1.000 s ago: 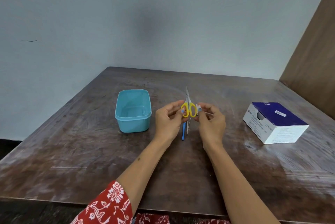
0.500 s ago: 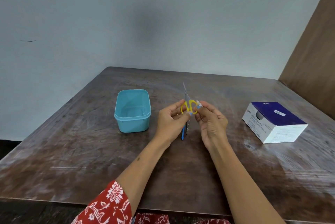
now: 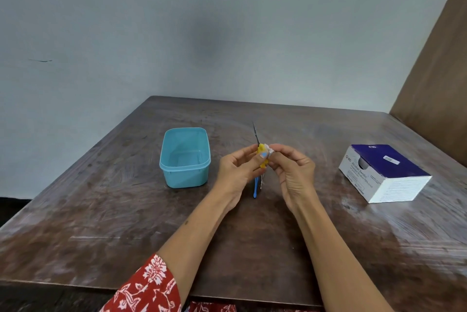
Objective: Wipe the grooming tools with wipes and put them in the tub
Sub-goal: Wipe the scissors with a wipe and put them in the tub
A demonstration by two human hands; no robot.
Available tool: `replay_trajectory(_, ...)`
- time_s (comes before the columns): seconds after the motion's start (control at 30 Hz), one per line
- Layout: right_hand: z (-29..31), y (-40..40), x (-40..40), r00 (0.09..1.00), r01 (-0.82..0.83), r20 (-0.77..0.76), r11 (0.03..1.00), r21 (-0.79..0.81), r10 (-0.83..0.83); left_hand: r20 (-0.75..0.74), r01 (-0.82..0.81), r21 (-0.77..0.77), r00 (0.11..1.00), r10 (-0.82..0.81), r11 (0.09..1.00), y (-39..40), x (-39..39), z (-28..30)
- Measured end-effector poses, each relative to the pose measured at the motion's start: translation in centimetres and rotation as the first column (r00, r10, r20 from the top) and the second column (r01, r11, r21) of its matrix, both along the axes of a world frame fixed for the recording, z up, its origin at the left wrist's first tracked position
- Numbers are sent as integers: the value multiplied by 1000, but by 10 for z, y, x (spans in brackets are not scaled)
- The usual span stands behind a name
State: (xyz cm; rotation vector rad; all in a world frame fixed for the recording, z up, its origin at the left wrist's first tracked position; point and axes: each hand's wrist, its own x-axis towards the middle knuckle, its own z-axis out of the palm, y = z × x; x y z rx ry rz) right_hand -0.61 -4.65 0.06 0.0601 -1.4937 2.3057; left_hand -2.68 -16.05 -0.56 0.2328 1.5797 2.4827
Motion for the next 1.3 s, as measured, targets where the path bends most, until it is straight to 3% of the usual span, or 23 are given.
replay_trajectory(0.23, 5, 0, 3, 996, -16, 87, 994, -109, 26, 79, 120, 196, 987, -138, 973, -2, 0, 1)
replay_trajectory(0.5, 2, 4, -2, 971, 166, 203, 968, -189, -127, 114, 46, 133, 992, -62, 990, 1, -4, 1)
replay_trajectory(0.6, 1, 4, -3, 970, 176, 195, 974, -143, -147, 109, 41, 123, 993, -55, 992, 2, -2, 0)
replay_trajectory(0.7, -3, 3, -7, 944, 269, 189, 963, 34, -270, 127, 28, 113, 991, -42, 993, 2, -2, 1)
replay_trajectory(0.87, -10, 2, -5, 846, 482, -14, 754, 446, -533, 132, 14, 83, 991, -25, 996, 6, 0, 1)
replay_trajectory(1.0, -7, -1, 0, 782, 594, -242, 569, 568, -574, 99, 42, 67, 994, -48, 997, 10, 4, 1)
replay_trajectory(1.13, -8, -7, 3, 774, 613, -408, 416, 671, -484, 83, 64, 111, 994, -74, 992, 11, 6, 1)
replay_trajectory(1.3, -8, -7, 3, 828, 550, -430, 367, 750, -360, 89, 46, 137, 994, -59, 989, 6, 4, 1)
